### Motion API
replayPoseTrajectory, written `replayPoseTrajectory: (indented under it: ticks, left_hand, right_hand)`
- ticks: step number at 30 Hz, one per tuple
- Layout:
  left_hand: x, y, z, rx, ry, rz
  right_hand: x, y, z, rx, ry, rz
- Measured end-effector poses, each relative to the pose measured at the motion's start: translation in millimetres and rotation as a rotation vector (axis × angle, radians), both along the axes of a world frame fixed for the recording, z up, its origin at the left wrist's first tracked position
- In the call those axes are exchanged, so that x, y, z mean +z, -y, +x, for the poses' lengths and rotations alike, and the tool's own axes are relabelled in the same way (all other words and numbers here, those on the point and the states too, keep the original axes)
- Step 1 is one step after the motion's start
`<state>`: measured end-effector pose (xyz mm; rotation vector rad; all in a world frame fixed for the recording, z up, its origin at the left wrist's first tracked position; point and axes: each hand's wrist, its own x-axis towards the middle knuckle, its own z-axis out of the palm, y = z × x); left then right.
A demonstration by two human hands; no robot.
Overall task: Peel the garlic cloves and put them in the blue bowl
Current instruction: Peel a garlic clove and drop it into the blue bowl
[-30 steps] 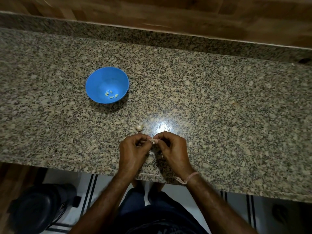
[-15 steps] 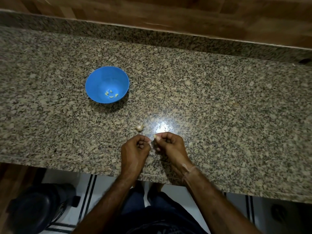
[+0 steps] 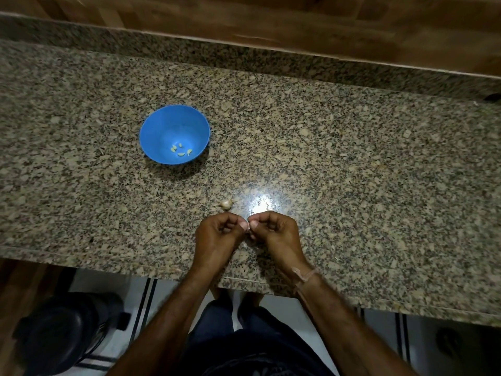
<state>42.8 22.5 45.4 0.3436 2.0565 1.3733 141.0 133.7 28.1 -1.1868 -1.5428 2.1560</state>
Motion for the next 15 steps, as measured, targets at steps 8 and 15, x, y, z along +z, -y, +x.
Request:
replayPoseTrajectory:
  ticks: [8, 15]
  left_hand:
    - [-3, -3, -5, -0.054, 0.041, -0.104]
    - [-7, -4, -10, -0.11, 0.132, -0.135]
  right_hand:
    - [-8, -6, -1, 0.125, 0.049, 0.251]
    - [-10, -9, 1, 0.142, 0.005, 0.079]
